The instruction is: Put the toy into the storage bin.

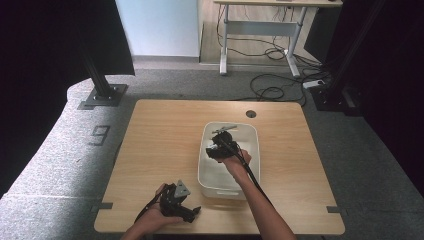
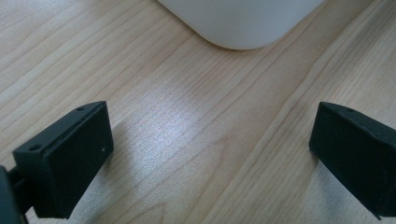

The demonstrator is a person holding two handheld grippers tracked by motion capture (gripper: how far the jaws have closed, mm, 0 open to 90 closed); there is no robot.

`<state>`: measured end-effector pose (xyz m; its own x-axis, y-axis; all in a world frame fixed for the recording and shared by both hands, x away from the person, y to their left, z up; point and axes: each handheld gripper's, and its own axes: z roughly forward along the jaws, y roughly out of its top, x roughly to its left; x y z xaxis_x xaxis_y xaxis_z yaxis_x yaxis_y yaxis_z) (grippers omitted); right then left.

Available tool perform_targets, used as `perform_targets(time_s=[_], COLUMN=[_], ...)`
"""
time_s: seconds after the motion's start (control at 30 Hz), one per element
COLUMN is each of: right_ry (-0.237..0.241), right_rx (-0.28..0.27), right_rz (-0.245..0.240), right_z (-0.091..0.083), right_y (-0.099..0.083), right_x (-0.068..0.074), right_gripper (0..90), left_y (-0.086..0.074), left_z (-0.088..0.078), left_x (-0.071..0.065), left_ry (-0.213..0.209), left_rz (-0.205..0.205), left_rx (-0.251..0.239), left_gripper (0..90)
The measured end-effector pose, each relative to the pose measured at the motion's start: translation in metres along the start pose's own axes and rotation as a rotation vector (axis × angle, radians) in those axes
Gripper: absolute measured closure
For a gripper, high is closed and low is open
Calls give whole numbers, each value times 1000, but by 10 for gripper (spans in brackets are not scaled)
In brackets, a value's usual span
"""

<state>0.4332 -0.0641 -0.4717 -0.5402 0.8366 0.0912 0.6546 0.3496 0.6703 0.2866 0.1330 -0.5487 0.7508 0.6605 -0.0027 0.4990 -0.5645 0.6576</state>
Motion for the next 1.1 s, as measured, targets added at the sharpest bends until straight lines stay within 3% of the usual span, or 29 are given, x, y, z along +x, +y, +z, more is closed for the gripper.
perform_targets(time_s=[1.1], right_ry=[-26], right_rx=[102], right_rz=[-11], right_z=[29], right_y=[-5], right_x=[-2], right_gripper=[502], left_y=[0], left_z=[0], left_x=[0], left_ry=[-1], left_rz=[2], left_rx=[1], left_gripper=[0])
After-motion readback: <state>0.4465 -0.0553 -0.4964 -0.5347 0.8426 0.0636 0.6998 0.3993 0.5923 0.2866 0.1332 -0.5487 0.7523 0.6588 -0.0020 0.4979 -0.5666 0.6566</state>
